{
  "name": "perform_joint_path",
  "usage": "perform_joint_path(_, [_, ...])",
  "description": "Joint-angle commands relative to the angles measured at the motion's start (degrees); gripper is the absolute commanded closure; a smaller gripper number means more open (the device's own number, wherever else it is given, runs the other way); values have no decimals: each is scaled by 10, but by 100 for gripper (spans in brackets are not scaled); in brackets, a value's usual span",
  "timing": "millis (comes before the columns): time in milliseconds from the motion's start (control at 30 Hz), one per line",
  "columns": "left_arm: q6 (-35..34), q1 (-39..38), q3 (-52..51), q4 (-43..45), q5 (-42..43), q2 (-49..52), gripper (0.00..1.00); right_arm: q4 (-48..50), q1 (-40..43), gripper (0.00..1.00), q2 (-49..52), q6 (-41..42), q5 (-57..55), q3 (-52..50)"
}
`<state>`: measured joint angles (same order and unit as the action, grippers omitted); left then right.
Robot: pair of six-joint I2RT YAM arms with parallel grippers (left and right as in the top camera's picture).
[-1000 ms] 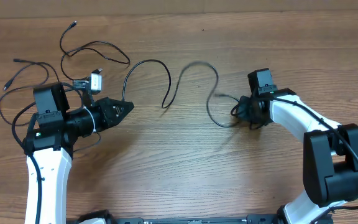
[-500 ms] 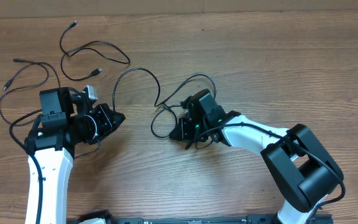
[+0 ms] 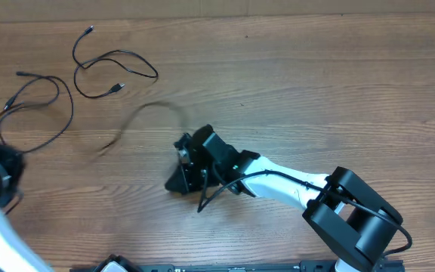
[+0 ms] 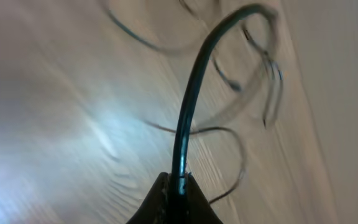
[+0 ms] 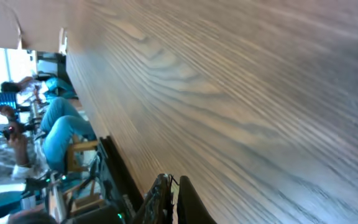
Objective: Untangle cables
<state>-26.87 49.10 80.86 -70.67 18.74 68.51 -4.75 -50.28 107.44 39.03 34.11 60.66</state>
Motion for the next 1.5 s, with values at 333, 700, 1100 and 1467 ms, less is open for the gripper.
perform_joint_path(333, [-100,42,34,-65,-214,-4,95,-319,154,92,-1,-96,-108,154])
perform_joint_path(700, [186,-110,28,-72,161,16,96,-418,270,93,-1,-95,-146,154])
perform_joint_path(1100, [121,-416,-170,197,105,41,95,-492,299,96,-1,-96,-195,154])
perform_joint_path(1467, [-23,-520,-264,319,33,219,94,-490,299,91,0,-95,-202,154])
